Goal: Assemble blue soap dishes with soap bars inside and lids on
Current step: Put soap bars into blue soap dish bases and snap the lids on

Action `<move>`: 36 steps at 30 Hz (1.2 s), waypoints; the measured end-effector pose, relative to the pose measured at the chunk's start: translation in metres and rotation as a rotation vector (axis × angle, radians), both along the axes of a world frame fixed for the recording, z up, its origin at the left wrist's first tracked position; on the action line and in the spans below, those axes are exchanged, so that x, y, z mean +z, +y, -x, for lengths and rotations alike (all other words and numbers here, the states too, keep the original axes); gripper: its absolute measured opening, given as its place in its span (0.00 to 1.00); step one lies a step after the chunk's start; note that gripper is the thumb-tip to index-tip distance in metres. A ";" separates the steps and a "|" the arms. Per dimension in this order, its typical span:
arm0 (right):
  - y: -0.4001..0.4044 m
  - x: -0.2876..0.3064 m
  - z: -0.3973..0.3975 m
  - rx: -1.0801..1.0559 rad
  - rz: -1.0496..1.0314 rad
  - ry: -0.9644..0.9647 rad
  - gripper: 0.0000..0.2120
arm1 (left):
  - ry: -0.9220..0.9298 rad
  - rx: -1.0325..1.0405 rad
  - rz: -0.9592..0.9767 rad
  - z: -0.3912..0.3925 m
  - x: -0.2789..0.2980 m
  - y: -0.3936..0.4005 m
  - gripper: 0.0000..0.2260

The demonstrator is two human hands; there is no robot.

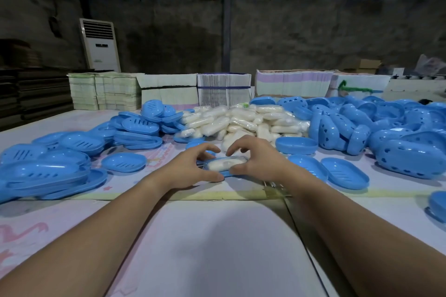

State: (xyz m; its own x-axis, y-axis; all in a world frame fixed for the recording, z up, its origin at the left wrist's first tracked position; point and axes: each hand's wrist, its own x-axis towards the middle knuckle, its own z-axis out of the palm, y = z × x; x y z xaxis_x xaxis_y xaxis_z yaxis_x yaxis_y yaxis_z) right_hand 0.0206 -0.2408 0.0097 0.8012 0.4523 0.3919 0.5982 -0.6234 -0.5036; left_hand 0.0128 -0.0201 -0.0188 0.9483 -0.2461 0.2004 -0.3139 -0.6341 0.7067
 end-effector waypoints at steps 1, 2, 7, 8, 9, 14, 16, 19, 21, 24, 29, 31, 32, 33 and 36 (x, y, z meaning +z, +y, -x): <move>-0.004 0.001 -0.002 -0.024 -0.025 0.033 0.09 | 0.004 -0.003 -0.005 0.000 0.000 0.000 0.25; -0.007 0.001 -0.005 -0.035 -0.050 0.077 0.07 | 0.006 -0.008 -0.010 0.000 0.000 0.000 0.24; -0.002 -0.004 -0.008 -0.087 -0.043 0.123 0.06 | -0.010 -0.029 -0.002 -0.002 0.000 -0.002 0.21; 0.000 -0.004 -0.009 -0.085 -0.036 0.131 0.05 | -0.012 -0.033 -0.002 -0.002 0.000 -0.003 0.21; 0.000 -0.003 -0.009 -0.077 -0.027 0.133 0.05 | -0.013 -0.039 -0.001 -0.002 0.000 -0.003 0.21; -0.029 0.005 -0.025 -0.451 -0.005 -0.053 0.14 | -0.042 -0.097 -0.023 0.003 0.000 -0.012 0.16; -0.042 0.002 -0.031 -0.614 0.292 0.012 0.23 | -0.049 -0.104 -0.034 0.004 -0.001 -0.016 0.16; -0.048 -0.006 -0.033 -0.618 0.497 0.166 0.23 | -0.044 -0.108 -0.043 0.003 -0.002 -0.018 0.16; -0.047 -0.008 -0.034 -0.582 0.461 0.122 0.20 | -0.048 -0.102 -0.042 0.002 -0.004 -0.017 0.17; -0.045 -0.006 -0.032 -0.551 0.410 0.022 0.15 | -0.041 -0.097 -0.042 0.001 -0.004 -0.016 0.19; -0.041 -0.005 -0.032 -0.510 0.268 -0.060 0.15 | -0.031 -0.091 -0.055 0.000 -0.005 -0.016 0.19; -0.038 -0.002 -0.031 -0.490 0.172 -0.120 0.17 | -0.018 -0.086 -0.050 -0.001 -0.006 -0.016 0.20; -0.035 0.000 -0.030 -0.468 0.100 -0.147 0.17 | -0.014 -0.083 -0.048 -0.001 -0.006 -0.016 0.19; -0.032 0.002 -0.028 -0.439 0.011 -0.171 0.17 | -0.010 -0.079 -0.047 -0.002 -0.007 -0.016 0.19; -0.023 0.014 -0.018 -0.339 -0.326 -0.154 0.18 | 0.006 -0.079 -0.038 -0.001 -0.007 -0.016 0.22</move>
State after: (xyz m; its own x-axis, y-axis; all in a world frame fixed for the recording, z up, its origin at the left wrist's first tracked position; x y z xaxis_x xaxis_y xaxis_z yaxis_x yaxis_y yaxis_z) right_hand 0.0389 -0.2639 0.0238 0.8033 0.0103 0.5955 0.4724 -0.6201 -0.6264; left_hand 0.0139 -0.0363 -0.0261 0.9267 -0.3276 0.1840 -0.3600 -0.6337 0.6847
